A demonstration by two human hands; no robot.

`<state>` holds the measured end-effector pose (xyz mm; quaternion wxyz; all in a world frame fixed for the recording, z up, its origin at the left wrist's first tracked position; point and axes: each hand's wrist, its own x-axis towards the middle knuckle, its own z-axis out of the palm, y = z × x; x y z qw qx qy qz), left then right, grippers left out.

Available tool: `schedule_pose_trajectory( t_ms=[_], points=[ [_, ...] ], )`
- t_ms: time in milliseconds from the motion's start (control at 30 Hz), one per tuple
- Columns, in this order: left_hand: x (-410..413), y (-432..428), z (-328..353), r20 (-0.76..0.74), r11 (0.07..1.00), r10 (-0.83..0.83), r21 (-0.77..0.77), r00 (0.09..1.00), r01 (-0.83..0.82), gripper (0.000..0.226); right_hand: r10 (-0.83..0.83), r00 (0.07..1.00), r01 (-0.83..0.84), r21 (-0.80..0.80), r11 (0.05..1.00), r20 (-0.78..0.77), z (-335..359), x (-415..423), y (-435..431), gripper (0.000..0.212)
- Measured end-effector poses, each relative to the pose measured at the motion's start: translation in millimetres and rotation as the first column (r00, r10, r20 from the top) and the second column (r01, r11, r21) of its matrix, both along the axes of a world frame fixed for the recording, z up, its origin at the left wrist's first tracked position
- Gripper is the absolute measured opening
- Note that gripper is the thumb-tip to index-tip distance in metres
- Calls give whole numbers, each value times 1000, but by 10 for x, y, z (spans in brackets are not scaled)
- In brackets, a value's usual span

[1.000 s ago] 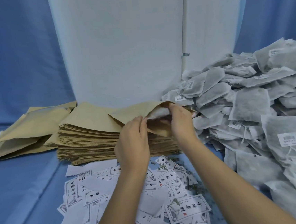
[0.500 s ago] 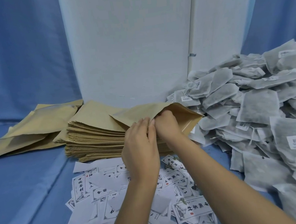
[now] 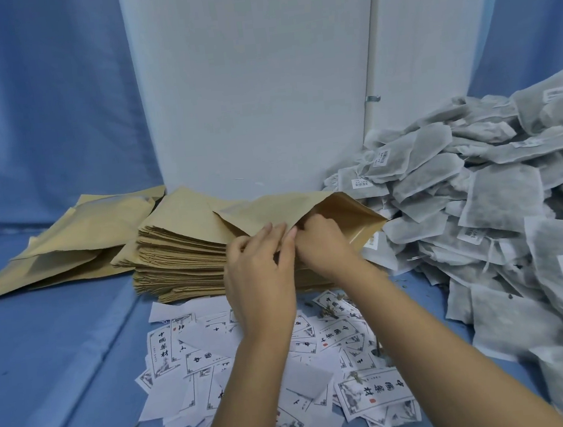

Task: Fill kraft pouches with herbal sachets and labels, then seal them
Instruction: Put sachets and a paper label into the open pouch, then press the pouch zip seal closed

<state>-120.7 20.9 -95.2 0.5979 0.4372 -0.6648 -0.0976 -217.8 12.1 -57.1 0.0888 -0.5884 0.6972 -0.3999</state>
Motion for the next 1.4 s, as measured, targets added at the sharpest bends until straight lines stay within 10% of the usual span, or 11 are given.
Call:
schedule_pose_trajectory(
  t_ms=[167, 367, 567, 800, 1400],
  points=[
    [60, -28, 99, -297, 988, -138, 32, 945, 154, 15, -124, 981, 180, -452, 874, 150, -243, 69, 163, 22],
    [114, -53, 144, -352, 977, -169, 66, 920, 204, 11, 129, 987, -64, -515, 855, 91, -539, 59, 291, 24],
    [214, -161, 128, -442, 963, -123, 162, 888, 214, 11, 262, 964, -264, 35, 964, 39, -532, -39, 288, 19],
    [211, -160, 118, -481, 954, -125, 181, 868, 238, 12, 382, 915, -304, 406, 862, -126, -550, -157, 294, 32],
    [205, -141, 90, -469, 959, -113, 178, 876, 219, 13, 360, 875, -243, 349, 905, -324, -586, -143, 344, 29]
  ],
)
